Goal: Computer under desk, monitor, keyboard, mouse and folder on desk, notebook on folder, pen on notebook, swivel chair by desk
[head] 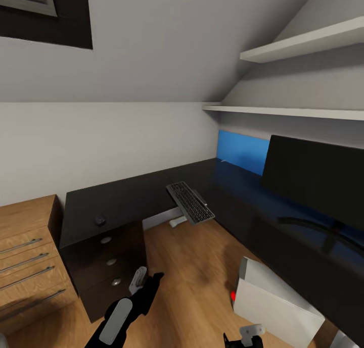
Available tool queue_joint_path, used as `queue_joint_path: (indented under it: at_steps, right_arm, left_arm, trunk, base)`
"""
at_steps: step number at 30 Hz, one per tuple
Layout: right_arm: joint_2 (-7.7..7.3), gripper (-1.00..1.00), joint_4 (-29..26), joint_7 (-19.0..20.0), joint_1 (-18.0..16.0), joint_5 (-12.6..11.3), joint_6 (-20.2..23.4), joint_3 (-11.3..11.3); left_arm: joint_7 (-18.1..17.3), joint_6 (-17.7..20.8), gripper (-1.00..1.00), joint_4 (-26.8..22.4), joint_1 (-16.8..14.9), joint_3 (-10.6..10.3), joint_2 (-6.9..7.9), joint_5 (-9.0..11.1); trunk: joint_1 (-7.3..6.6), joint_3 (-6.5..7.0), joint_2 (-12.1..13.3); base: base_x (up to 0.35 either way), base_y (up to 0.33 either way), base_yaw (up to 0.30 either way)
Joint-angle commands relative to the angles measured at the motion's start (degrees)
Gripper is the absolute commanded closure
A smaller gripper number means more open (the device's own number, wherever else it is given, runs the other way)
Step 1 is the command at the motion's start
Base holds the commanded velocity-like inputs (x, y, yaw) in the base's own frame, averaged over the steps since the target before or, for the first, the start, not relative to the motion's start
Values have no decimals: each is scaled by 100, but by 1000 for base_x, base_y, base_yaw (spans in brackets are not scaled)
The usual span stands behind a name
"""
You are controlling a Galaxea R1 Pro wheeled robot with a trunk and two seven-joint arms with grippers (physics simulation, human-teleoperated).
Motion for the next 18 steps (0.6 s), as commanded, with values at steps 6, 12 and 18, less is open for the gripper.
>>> queue_joint_path:
  at_steps: [6,12,18]
  right_arm:
    - [3,-100,11,-34,-6,20,-17,45]
    - [4,-100,11,-32,3,24,-32,45]
    - [-11,-100,4,-35,161,41,-160,47]
  left_arm:
    - [6,15,-100,-6,0,-1,-1,56]
    - [-2,15,-100,-5,-1,-3,-1,55]
    - [-4,15,-100,-5,0,-50,-1,55]
  trunk:
    - [1,-6,-3]
    - [1,-6,-3]
    - [1,-6,-3]
  base:
    - [68,-66,0]
    - [16,-16,0]
    - [4,-4,0]
